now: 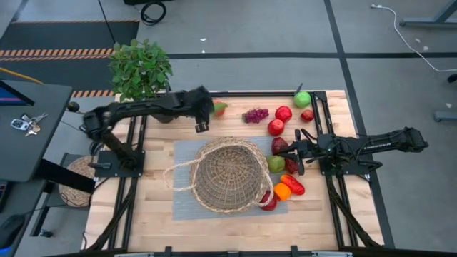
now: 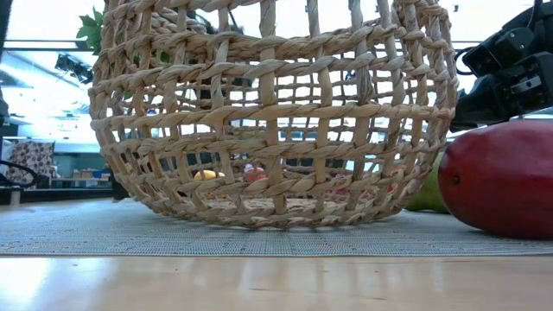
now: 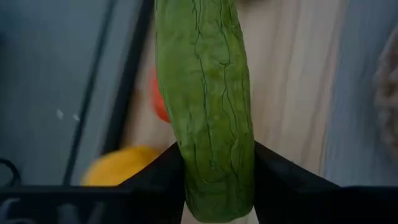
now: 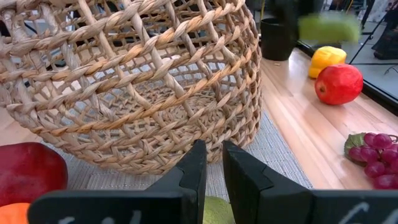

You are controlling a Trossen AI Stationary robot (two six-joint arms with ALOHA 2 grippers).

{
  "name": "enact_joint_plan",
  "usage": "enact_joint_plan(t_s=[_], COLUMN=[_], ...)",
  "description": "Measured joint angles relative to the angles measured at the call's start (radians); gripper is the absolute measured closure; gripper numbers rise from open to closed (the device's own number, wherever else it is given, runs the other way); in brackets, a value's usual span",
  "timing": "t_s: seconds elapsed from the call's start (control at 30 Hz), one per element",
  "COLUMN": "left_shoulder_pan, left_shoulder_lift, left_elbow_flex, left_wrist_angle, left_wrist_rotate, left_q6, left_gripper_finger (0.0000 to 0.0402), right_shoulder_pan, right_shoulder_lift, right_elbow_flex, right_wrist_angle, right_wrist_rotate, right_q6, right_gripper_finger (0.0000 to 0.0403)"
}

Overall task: Build produce basket
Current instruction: Put the cucumber into the basket

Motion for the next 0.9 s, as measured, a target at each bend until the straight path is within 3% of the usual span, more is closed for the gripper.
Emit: enact_joint_plan(t_s=[0.27, 0.47, 0.7, 0.9], left_shoulder_pan=[-0.049, -0.092, -0.129, -0.217], left_shoulder_lift=[-0.306, -0.464, -0.557, -0.569], left_elbow_flex=[0.002, 0.002, 0.002, 0.002], left_wrist_angle=[0.099, 0.205, 0.213, 0.211], left_wrist_rotate=[-0.006, -0.006, -0.006, 0.053], left_q6=[-0.052, -0.098, -0.171, -0.344], left_gripper_finger=[0.0255, 0.0256, 0.0255, 0.0252], right_shoulder_pan=[0.000, 0.000, 0.000, 0.000], right_shoulder_lift=[0.000, 0.000, 0.000, 0.000], right_elbow_flex=[0.000, 0.000, 0.000, 0.000], right_wrist_angle=[0.000, 0.000, 0.000, 0.000], right_wrist_rotate=[0.000, 0.000, 0.000, 0.000], right_q6=[0.000, 0.000, 0.000, 0.000], right_gripper_finger=[0.0342, 0.0342, 0.0342, 0.0342])
